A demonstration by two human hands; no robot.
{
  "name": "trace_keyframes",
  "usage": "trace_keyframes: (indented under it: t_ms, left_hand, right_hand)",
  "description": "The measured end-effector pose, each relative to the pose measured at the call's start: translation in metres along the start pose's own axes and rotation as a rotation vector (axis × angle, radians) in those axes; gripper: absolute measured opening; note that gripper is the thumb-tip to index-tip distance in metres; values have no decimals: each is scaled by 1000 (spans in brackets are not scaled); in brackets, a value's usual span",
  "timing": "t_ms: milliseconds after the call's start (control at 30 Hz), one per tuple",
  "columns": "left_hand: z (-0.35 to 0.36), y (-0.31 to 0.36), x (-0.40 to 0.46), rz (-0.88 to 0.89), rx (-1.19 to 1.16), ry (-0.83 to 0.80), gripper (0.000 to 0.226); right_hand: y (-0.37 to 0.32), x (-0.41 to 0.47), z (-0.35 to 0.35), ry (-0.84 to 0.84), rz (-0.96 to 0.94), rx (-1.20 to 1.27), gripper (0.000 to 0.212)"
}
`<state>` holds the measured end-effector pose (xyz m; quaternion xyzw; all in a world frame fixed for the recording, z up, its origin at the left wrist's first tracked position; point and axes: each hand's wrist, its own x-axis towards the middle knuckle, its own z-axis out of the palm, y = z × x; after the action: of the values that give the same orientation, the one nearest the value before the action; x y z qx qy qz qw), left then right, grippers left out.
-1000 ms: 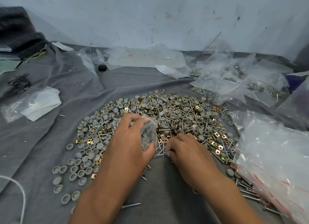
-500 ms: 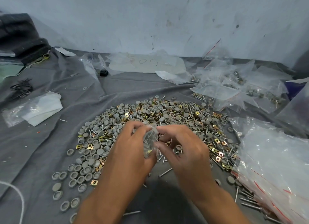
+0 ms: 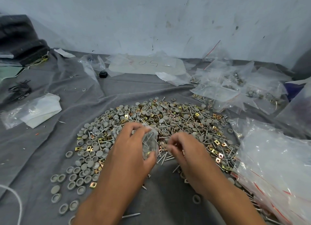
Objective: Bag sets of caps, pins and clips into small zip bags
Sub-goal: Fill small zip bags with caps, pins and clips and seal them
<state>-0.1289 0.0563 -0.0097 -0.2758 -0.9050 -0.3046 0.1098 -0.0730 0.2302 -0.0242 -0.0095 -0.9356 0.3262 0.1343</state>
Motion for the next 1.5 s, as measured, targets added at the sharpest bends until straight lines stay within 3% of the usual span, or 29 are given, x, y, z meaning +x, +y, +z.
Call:
trace_keyframes:
  t_ms: [100,167,267,333,433,533,633,800,967,1100,1267,1367,1500]
  left_hand:
    - [1,1,0,0,-5,13,57]
    - [1,2,0,-1,-8,10,56]
    - [1,3,0,15,-18,3,52]
    - [1,3,0,15,-19,0,51]
    - [0,0,-1,0,-11,8,53]
    - [0,0,-1,-1,-10,9,54]
    - [1,1,-2,-7,-9,7,55]
    - [2,1,-1,-3,-6,14,54]
    - [2,0,-1,-3,-10,6,54]
    - [2,-1,0,-3,-10,5,55]
    - [2,0,-1,-6,-9,10,55]
    - [2,1,-1,-9,0,8,55]
    - [2,2,-1,-2,1,12,55]
  right_hand:
    - [-12,2,-5,463,-254,103,6]
    - [-18,1,1,562,-397,65,12]
    - [-20,0,13,467,-425,55,14]
    - [-19,1,16,405,-388,115,22]
    - [-10,5,10,373,-258,98,17]
    - [12,3,4,106,-13,-100,21]
    - [20,-1,6,-140,92,-319,23]
    - [16,4,7,-189,86,-370,10]
    - [18,1,7,-269,26,-419,13]
    - [18,-3,7,-266,-39,-496,8]
    - [22,-5,12,-204,-58,-498,28]
    - [17,-2,9,-72,-12,-254,25]
    - [-4,3,4,291,-105,156,19]
